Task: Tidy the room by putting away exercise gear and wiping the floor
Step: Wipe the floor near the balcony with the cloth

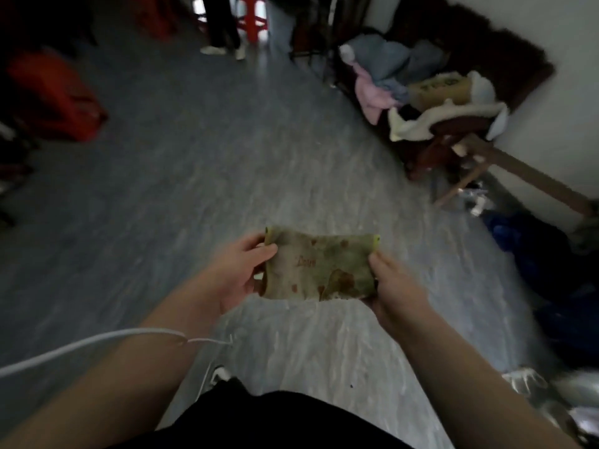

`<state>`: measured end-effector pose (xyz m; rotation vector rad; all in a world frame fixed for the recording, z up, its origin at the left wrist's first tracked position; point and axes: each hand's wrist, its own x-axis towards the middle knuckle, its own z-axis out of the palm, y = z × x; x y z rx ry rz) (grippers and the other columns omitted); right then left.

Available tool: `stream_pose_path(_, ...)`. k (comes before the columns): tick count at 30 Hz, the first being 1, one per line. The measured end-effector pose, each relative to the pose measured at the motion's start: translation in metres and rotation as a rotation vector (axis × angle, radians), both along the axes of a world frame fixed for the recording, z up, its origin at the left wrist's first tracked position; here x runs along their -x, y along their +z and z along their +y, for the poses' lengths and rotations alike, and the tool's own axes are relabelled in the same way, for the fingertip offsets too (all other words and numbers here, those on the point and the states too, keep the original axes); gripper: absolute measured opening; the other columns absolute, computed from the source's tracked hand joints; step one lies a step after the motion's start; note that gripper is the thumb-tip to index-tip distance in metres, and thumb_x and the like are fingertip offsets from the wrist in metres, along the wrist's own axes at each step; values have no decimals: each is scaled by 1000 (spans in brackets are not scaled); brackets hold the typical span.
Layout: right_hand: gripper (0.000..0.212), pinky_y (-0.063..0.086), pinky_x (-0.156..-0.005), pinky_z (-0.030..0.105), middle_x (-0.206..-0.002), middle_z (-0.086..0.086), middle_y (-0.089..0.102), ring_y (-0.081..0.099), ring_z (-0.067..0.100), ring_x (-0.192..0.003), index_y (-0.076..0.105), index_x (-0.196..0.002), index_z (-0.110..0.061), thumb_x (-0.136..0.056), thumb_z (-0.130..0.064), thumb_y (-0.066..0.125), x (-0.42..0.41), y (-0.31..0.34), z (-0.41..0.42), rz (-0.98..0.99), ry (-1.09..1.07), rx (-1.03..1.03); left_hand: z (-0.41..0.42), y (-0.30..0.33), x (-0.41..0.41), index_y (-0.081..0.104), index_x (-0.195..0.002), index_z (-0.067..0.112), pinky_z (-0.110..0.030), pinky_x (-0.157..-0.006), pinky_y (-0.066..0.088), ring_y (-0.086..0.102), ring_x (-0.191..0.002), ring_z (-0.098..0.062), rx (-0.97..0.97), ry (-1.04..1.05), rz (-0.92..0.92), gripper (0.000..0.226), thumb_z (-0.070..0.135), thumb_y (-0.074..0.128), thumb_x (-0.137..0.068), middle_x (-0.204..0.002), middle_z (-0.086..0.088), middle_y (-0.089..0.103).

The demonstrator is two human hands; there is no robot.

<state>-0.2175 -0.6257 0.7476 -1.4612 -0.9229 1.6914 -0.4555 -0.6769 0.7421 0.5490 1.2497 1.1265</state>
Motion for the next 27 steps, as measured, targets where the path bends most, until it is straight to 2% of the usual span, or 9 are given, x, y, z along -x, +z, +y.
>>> stream_pose_path(3,26,57,-92,53,-100,6,77,73,24,-96,74,-101,-21,-102,-26,49,109,2,-4,-182,206,-216,-18,0,65,64,-117,13,-44,-72,57,68,-91,-21,-41,113,53,23,7,52,-98,-104,-10,70)
stream_pose_path(7,26,57,-78,20,-92,-11,74,70,2,-86,69,-102,-34,-105,-21,47,264,6,-23,-252,462,-373,-36,-6,164,60,-121,10,-37,-67,56,70,-88,-22,-60,316,95,24,5,54,-98,-107,-13,69)
stream_pose_path(12,25,58,-87,38,-104,-12,74,70,5,-96,65,-113,-46,-95,-37,50,429,-3,-41,-233,732,-455,-53,-3,286,59,-115,12,-29,-61,56,71,-83,-13,-55,603,104,23,0,53,-96,-101,-6,69)
stream_pose_path(14,33,54,-91,25,-109,-18,71,66,-3,-102,58,-121,-46,-95,-27,61,477,-5,-37,-186,828,-477,-55,-2,335,56,-126,7,-32,-62,57,71,-88,-18,-43,643,54,29,0,46,-99,-108,-11,70)
stream_pose_path(17,50,50,-81,11,-106,-18,69,65,-10,-95,56,-121,-40,-88,-5,67,531,-3,-14,-167,898,-485,-50,2,403,55,-131,6,-40,-71,59,69,-99,-25,-40,591,-75,37,-1,36,-99,-117,-15,69)
stream_pose_path(19,45,55,-72,16,-97,-10,72,69,-1,-88,63,-113,-35,-88,3,60,566,-9,12,-187,881,-446,-42,5,442,58,-128,9,-45,-87,57,67,-107,-27,-29,525,-99,37,0,38,-99,-119,-14,69)
stream_pose_path(21,41,61,-79,37,-92,-2,75,72,14,-89,70,-103,-34,-81,-3,53,600,-13,42,-226,877,-441,-29,3,480,60,-125,13,-46,-96,52,67,-110,-26,5,474,-49,33,3,42,-99,-118,-10,71)
stream_pose_path(23,42,60,-84,48,-94,0,76,72,17,-89,71,-101,-31,-77,-4,49,635,-16,72,-201,886,-402,-13,-4,517,62,-122,13,-44,-93,52,68,-105,-24,43,516,37,32,3,42,-99,-116,-7,72)
stream_pose_path(27,45,59,-84,53,-94,10,75,72,29,-92,71,-105,-17,-86,11,43,715,-11,137,-97,925,-324,22,-28,590,60,-114,10,-34,-73,52,63,-87,-20,146,774,154,22,2,48,-97,-103,-12,66)
